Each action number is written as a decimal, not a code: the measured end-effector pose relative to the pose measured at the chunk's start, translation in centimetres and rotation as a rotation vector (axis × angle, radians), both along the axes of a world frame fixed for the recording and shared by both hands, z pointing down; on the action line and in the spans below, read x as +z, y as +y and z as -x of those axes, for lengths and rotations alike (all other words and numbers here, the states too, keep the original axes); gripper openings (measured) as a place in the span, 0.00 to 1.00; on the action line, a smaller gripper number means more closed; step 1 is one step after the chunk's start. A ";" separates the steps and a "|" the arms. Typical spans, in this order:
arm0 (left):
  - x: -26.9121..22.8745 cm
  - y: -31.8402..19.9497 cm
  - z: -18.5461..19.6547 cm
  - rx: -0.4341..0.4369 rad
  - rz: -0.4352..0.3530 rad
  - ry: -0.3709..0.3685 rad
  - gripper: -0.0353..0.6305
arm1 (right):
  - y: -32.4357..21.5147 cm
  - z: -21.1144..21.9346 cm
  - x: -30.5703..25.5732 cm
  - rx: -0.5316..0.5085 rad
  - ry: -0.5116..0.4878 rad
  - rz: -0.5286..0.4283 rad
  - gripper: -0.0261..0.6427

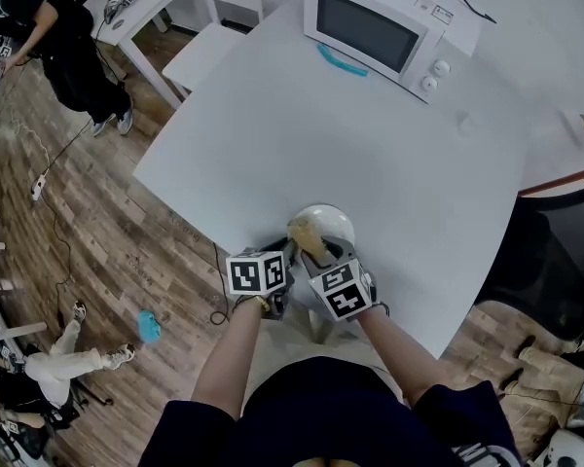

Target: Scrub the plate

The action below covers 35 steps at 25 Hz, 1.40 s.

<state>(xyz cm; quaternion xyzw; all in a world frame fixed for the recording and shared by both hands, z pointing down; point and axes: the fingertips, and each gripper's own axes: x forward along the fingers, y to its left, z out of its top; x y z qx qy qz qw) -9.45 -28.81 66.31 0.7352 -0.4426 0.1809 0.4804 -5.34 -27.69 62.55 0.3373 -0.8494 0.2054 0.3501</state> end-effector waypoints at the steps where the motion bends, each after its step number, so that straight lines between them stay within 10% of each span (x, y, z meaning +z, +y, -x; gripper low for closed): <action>1: 0.0 0.0 0.0 -0.001 -0.002 -0.001 0.15 | 0.3 -0.3 0.0 0.002 0.000 0.004 0.30; 22: 0.0 0.0 -0.2 -0.003 -0.009 -0.008 0.15 | -0.1 -7.2 0.2 0.102 0.048 0.004 0.30; 35: -0.1 0.2 -0.2 0.013 -0.009 -0.011 0.15 | -4.8 -3.1 0.3 0.151 -0.015 -0.041 0.30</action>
